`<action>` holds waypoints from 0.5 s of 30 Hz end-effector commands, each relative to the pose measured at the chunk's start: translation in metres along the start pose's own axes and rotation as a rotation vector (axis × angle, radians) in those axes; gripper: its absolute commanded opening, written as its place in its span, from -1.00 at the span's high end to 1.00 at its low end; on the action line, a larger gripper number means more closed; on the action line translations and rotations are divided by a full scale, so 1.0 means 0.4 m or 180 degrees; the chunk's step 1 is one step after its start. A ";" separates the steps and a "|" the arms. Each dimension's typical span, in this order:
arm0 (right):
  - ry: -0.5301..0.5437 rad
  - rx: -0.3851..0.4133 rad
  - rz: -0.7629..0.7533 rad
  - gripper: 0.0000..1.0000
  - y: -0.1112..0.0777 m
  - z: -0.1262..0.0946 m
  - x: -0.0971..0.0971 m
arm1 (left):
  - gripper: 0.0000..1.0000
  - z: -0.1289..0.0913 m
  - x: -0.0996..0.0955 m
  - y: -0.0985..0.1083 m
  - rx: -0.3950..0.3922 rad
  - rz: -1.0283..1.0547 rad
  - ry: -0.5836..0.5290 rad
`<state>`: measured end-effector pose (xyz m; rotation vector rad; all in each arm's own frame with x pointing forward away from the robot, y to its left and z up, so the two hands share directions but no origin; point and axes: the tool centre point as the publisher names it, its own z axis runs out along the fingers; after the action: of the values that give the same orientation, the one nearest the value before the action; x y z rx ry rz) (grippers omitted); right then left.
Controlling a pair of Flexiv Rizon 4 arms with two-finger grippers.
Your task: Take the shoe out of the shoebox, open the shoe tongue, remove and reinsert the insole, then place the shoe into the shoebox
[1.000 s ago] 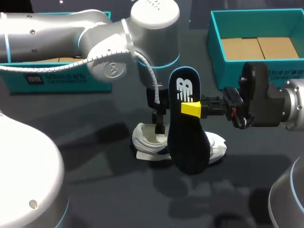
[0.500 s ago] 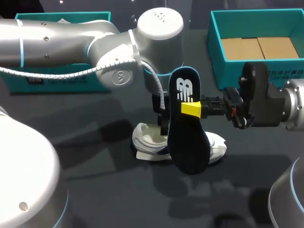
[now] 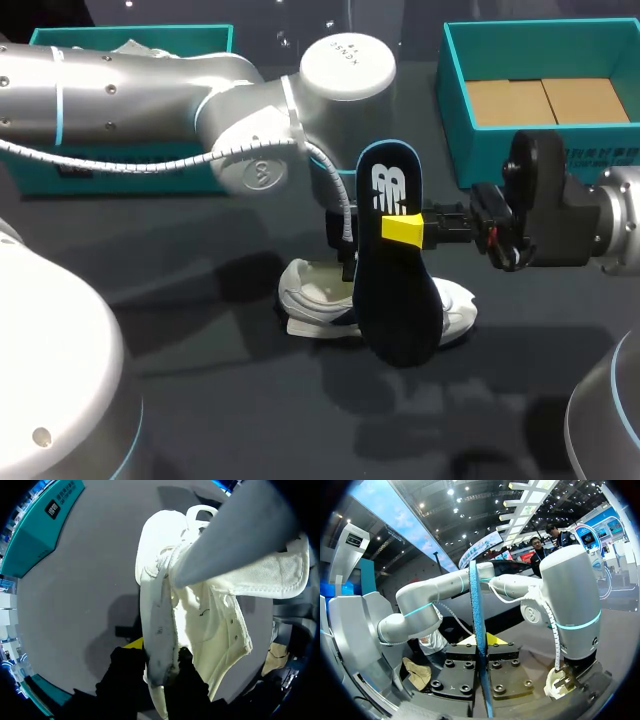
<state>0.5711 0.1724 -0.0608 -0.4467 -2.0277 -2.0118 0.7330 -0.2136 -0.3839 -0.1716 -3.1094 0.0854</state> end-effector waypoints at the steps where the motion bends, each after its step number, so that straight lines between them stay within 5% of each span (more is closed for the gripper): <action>1: -0.0038 -0.0003 0.0000 1.00 0.003 0.012 0.012 | 1.00 0.000 0.001 0.003 -0.0008 0.0008 0.0014; 15: -0.0038 -0.0003 0.0000 1.00 0.003 0.012 0.012 | 1.00 -0.088 0.028 0.028 0.0048 0.0744 0.0274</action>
<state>0.5711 0.1722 -0.0608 -0.4466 -2.0278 -2.0115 0.7246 -0.2065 -0.3622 -0.4671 -2.9947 0.1044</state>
